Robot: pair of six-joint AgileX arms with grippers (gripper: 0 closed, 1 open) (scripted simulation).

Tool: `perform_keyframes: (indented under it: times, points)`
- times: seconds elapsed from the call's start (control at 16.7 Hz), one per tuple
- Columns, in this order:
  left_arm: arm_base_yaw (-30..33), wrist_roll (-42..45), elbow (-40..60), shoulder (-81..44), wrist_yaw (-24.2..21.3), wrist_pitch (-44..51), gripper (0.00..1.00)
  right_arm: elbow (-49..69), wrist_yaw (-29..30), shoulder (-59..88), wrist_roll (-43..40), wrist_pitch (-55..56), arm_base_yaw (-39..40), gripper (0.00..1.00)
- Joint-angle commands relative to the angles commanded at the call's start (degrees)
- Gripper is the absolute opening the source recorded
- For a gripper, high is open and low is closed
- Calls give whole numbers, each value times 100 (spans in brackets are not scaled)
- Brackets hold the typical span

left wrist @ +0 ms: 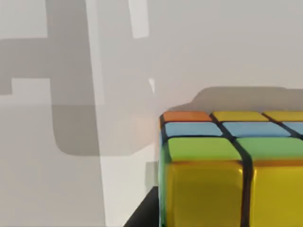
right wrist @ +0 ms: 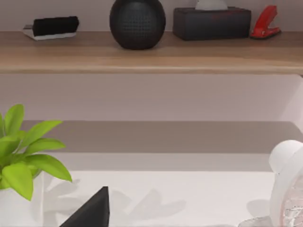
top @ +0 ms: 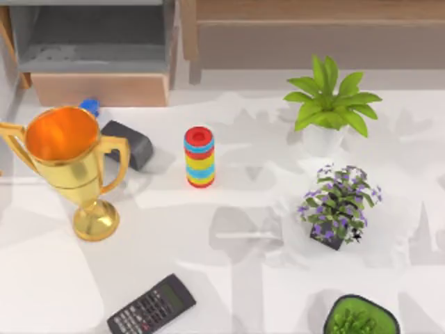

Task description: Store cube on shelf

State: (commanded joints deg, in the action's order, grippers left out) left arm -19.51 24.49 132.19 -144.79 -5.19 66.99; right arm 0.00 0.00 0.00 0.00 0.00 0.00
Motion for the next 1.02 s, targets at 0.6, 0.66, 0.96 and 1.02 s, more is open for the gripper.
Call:
perform_keyframes:
  times: [0.6,0.66,0.96,1.02]
  points:
    - [-90,59,217,272,-77,393,0,0,0,0,0,0,0,100]
    - [-133,67,362,439,-115,627,0,0,0,0,0,0,0,100]
    - [-339,-15,1098,1040,-237,1455,0,0,0,0,0,0,0,100]
    - [-350,-31,1175,1011,-234,1467,0,0,0,0,0,0,0,100]
